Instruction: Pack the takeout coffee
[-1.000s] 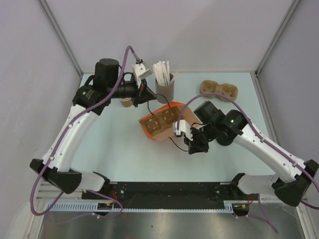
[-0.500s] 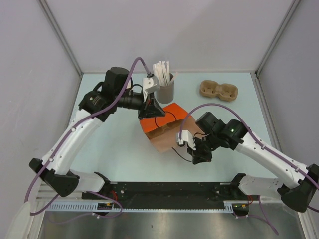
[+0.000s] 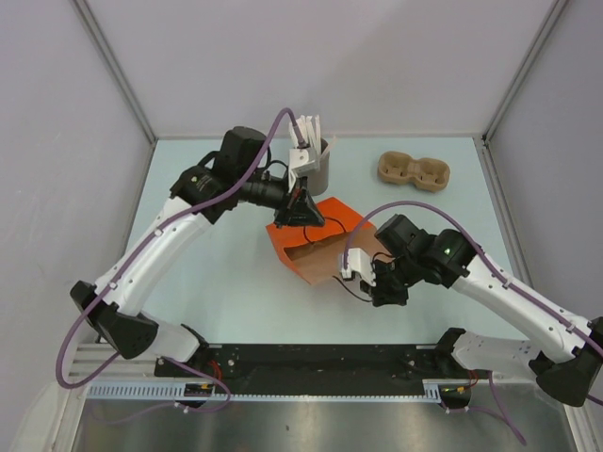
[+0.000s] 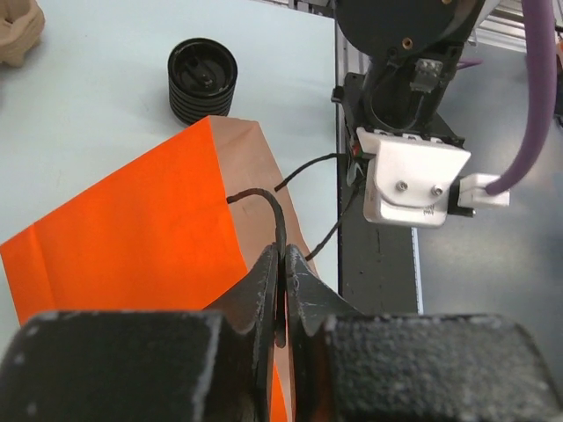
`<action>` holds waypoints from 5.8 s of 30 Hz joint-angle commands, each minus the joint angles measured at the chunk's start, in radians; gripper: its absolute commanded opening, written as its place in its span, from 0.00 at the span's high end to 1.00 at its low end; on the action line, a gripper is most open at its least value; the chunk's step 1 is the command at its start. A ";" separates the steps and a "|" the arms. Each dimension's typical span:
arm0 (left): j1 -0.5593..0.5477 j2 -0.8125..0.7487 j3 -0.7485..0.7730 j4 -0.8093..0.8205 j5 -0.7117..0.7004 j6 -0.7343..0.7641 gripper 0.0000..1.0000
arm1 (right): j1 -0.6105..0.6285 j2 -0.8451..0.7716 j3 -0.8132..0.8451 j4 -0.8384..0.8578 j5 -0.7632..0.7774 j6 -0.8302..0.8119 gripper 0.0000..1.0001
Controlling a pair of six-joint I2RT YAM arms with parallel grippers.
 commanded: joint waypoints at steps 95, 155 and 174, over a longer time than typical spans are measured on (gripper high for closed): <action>0.331 -0.286 -0.073 0.062 -0.540 -0.154 0.94 | 0.059 0.341 0.679 0.482 0.338 0.200 0.95; 0.800 -0.355 -0.164 0.124 -0.703 -0.010 0.96 | -0.144 0.222 0.562 0.499 0.171 0.243 0.00; 1.055 -0.264 -0.061 0.131 -0.608 0.040 0.96 | -0.161 0.216 0.522 0.526 0.156 0.251 0.00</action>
